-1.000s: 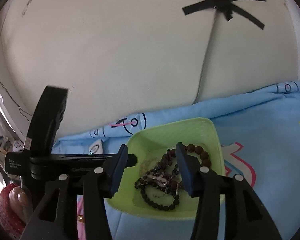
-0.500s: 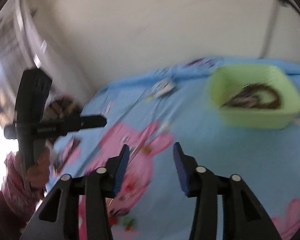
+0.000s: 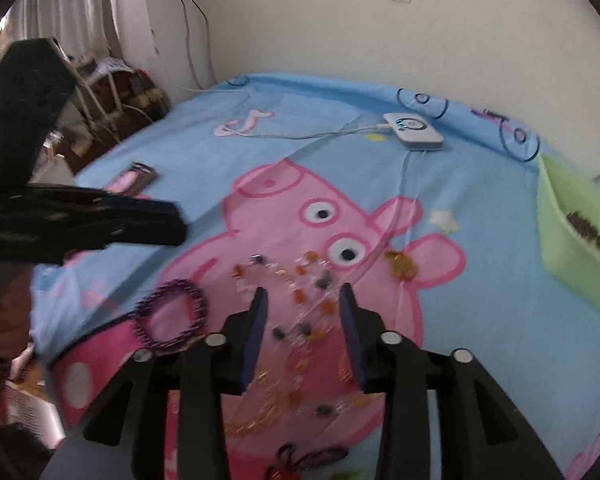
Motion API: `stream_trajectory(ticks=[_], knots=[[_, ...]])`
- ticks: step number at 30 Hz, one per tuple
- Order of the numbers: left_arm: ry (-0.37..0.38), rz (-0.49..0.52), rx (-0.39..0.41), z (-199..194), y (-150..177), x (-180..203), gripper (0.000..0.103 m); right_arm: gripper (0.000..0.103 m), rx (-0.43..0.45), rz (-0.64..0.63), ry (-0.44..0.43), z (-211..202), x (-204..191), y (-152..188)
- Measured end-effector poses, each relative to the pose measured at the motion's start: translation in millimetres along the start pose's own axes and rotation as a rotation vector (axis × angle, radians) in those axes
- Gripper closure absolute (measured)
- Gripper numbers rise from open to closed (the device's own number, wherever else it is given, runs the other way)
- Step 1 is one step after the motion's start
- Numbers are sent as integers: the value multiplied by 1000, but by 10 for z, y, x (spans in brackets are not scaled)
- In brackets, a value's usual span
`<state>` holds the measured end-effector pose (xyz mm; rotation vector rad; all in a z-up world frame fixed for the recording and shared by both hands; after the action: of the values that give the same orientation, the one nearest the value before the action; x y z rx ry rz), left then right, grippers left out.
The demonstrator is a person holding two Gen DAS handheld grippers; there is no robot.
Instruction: Organize jewelry
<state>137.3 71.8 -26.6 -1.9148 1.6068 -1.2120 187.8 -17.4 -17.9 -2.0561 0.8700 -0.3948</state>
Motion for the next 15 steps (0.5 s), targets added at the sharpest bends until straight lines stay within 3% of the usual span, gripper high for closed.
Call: stream_trajectory(ticks=[3,4,7,10,15], knots=[[16,-11,-3,29,56,5,72,82,-66,20,-9,167,52,100],[19,-14,-4,41,62,3,72,103,-60,11,-9,178,41,89],[19,-17,-1,36,90,27,72,103,-75,79,-51,158,25,46],[17,8,19,-20,88,90,72,103,-15,236,-109,-25,114,-117],[5,88,70,-95,82,260,44,103,110,409,-204,-448,188,-426]])
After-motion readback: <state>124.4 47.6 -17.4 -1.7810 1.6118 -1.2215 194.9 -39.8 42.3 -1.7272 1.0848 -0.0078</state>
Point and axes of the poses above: each gripper's, at about its wrist camera, not at the fingertips, and z roughly the way its jaws point, x to its right, y to its underside, the point moved 9 cm from there along z, roughly the way its jaws point, and after that the axes turned 15 degrees about x, right-handed, at the moved point
